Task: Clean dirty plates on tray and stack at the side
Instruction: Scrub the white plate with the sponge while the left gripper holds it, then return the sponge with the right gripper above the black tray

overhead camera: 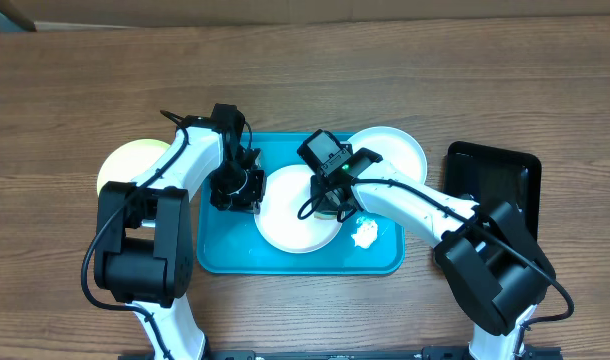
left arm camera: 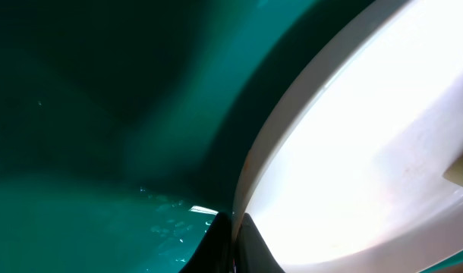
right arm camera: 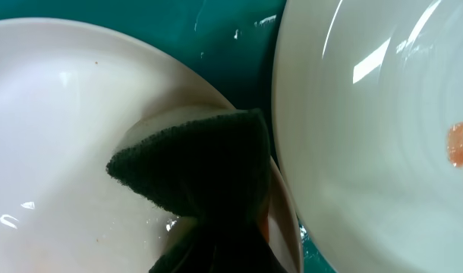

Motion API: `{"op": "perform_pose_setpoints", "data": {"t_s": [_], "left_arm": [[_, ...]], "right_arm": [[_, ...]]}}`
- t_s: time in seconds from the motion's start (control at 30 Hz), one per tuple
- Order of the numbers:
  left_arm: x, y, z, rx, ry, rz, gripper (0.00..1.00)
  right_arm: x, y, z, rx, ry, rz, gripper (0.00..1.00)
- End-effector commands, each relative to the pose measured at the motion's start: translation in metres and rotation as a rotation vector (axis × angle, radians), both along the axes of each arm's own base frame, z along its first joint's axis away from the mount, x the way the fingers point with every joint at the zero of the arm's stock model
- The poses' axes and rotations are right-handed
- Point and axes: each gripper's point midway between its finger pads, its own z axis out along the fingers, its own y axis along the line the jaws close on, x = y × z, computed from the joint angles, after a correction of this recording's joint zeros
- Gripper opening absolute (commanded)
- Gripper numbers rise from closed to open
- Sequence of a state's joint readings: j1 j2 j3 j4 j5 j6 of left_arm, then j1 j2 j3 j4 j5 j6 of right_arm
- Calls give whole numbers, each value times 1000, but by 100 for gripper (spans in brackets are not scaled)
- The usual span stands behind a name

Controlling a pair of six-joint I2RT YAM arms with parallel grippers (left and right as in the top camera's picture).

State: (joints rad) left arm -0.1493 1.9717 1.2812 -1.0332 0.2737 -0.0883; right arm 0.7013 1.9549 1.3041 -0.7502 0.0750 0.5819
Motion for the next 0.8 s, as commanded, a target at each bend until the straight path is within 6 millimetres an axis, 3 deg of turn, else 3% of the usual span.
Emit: {"op": "perform_pose_setpoints", "data": {"t_s": [0.0,0.2,0.27,0.37,0.47,0.63,0.77], "left_arm": [[-2,5,-2,24,11,7,4],[3,20,0,76,1,46,4],[4,22,2,72,-4,64,4],[5,22,5,67,-12,71,4],[5,22,5,68,-13,70,4],[5,22,6,68,-13,70,4],[6,23,7,74,-20,70,4]], "right_arm": [[-9,-5,-1,-10,28,11,4],[-24,-5,-9,-3,84,33,4],[-29,12,-7,79,111,113,4],[-42,58,8,319,145,324,4],[-46,82,24,451,145,422,4],[-39,86,43,457,102,480,4],[-17,65,71,358,3,431,4]]}}
